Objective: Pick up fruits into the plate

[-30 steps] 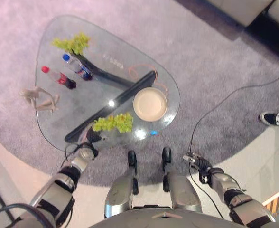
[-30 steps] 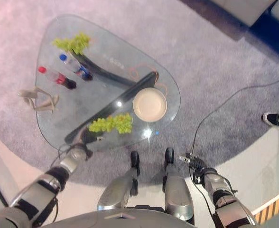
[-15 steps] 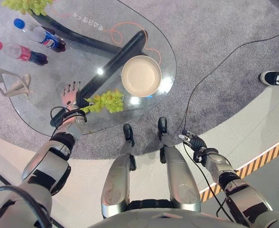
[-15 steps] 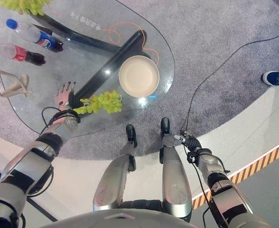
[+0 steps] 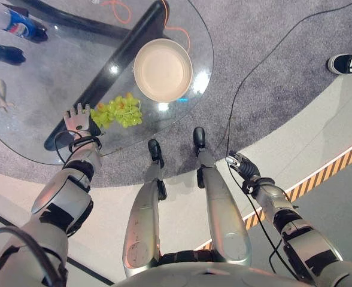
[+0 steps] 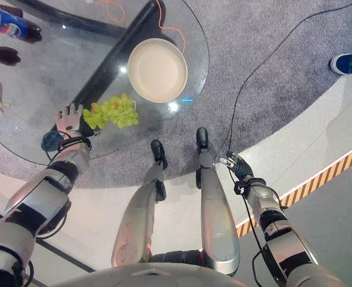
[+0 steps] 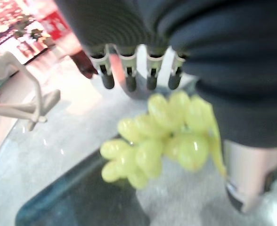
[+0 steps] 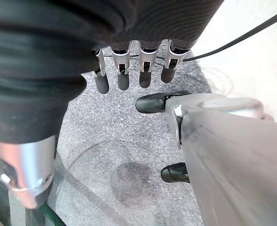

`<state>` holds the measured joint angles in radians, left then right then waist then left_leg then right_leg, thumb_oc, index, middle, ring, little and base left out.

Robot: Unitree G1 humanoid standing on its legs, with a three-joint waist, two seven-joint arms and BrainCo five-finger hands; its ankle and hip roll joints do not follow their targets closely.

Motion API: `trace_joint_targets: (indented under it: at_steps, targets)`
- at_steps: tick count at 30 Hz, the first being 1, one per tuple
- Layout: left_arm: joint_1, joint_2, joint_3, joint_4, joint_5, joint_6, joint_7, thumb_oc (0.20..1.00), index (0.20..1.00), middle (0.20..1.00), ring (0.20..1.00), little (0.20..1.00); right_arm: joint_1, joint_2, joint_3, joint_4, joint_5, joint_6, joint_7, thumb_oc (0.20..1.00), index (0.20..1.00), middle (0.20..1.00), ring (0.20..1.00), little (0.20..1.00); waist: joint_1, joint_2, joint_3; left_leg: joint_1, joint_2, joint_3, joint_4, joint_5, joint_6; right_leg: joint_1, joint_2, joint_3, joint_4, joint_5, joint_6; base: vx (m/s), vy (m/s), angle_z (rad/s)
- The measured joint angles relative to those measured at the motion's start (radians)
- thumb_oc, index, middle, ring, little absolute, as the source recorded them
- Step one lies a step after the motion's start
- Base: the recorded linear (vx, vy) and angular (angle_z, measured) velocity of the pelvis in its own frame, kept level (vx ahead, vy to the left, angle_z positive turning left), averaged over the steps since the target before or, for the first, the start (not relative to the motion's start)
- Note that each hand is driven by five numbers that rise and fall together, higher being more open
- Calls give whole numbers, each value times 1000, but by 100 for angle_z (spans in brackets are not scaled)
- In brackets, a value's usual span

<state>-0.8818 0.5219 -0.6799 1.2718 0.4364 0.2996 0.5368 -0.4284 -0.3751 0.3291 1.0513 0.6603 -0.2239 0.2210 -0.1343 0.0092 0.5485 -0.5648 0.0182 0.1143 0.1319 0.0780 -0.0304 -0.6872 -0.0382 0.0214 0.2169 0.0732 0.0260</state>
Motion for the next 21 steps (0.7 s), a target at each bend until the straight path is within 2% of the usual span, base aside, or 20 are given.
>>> trace_joint_targets:
  at_steps: [5,13,19,20,21]
  targets:
    - [-29,3,-31,13,55,57,-28,1000,1000,1000,1000,1000,-17,0,-1,-27,74,-15,8,1000,1000,1000,1000,1000,-3,-14,-4,-103,1,1,105,-40,6,-73,-1,13,32,-1,5,-20,27,-3]
    - [-114,7,-27,77,56,188,78,1000,1000,1000,1000,1000,-42,3,-1,-57,184,-40,65,1000,1000,1000,1000,1000,-5,-38,-7,-267,18,-3,296,-113,14,-188,7,18,113,-3,10,-14,-13,-5]
    - [-159,21,-22,80,78,242,112,1000,1000,1000,1000,1000,-50,6,-1,-60,247,-41,87,1000,1000,1000,1000,1000,-3,-57,-14,-351,20,-24,368,-125,7,-256,10,13,157,-11,20,-1,-27,2]
    - [-170,29,-23,80,77,258,116,953,953,953,953,953,-51,6,-1,-66,267,-41,92,1000,1000,1000,1000,1000,-3,-65,-18,-372,21,-27,382,-125,7,-277,11,14,170,-11,20,0,0,0]
    - [-176,31,-23,80,77,267,118,627,627,627,627,627,-53,6,-1,-67,272,-41,93,1000,1000,1000,1000,1000,-3,-67,-19,-380,21,-29,388,-125,7,-284,12,14,173,-11,20,0,0,0]
